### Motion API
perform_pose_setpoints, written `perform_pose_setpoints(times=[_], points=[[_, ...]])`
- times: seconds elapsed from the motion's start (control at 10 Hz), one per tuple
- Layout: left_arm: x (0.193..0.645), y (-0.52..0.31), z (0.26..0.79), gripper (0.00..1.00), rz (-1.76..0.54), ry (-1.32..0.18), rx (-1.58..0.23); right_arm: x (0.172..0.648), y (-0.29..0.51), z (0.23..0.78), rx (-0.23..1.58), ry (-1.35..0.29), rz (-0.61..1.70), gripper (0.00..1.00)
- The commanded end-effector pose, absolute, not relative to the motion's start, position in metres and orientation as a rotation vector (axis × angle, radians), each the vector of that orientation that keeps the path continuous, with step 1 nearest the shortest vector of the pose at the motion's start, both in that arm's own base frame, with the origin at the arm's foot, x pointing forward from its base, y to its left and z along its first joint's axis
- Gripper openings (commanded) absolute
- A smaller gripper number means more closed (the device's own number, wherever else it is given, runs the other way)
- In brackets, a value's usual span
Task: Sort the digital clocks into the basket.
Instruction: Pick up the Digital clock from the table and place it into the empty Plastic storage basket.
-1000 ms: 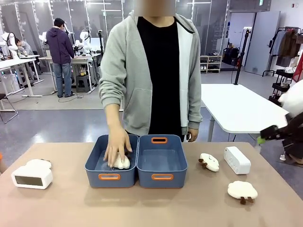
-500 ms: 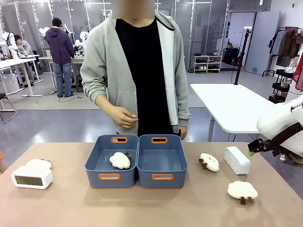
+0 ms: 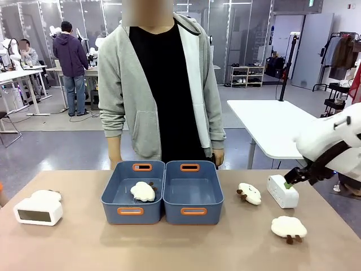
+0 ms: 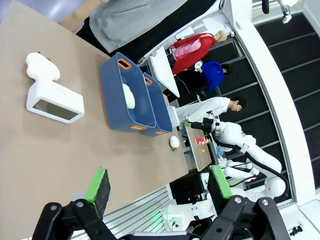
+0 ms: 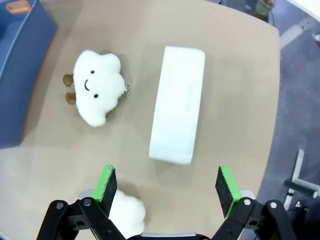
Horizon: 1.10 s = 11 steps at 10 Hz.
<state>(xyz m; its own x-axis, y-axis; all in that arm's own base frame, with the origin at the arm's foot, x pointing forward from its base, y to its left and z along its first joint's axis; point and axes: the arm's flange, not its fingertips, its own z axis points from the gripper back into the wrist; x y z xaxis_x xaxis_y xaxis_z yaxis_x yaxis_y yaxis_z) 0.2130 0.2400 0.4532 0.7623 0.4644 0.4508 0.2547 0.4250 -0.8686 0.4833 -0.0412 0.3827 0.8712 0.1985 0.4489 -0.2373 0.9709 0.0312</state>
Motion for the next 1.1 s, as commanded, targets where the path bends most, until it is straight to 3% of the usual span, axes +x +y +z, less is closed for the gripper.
perform_pose_setpoints(times=[0.0,0.6,0.7,0.8,0.9,1.0], points=[[0.214,0.242,0.454,1.0,0.127,-0.757,-1.169,0.519,-0.044,0.368,0.07,-0.412,0.274,1.0],[0.214,0.242,0.454,1.0,0.127,-0.757,-1.169,0.569,-0.042,0.32,0.108,-0.314,0.196,1.0],[0.214,0.242,0.454,1.0,0.127,-0.757,-1.169,0.573,-0.041,0.314,0.112,-0.31,0.185,0.77],[0.214,0.242,0.454,1.0,0.127,-0.757,-1.169,0.575,-0.041,0.311,0.104,-0.303,0.179,0.4],[0.214,0.242,0.454,1.0,0.127,-0.757,-1.169,0.575,-0.041,0.311,0.113,-0.303,0.176,0.17],[0.214,0.242,0.454,1.0,0.127,-0.757,-1.169,0.575,-0.042,0.311,0.119,-0.302,0.174,0.0]])
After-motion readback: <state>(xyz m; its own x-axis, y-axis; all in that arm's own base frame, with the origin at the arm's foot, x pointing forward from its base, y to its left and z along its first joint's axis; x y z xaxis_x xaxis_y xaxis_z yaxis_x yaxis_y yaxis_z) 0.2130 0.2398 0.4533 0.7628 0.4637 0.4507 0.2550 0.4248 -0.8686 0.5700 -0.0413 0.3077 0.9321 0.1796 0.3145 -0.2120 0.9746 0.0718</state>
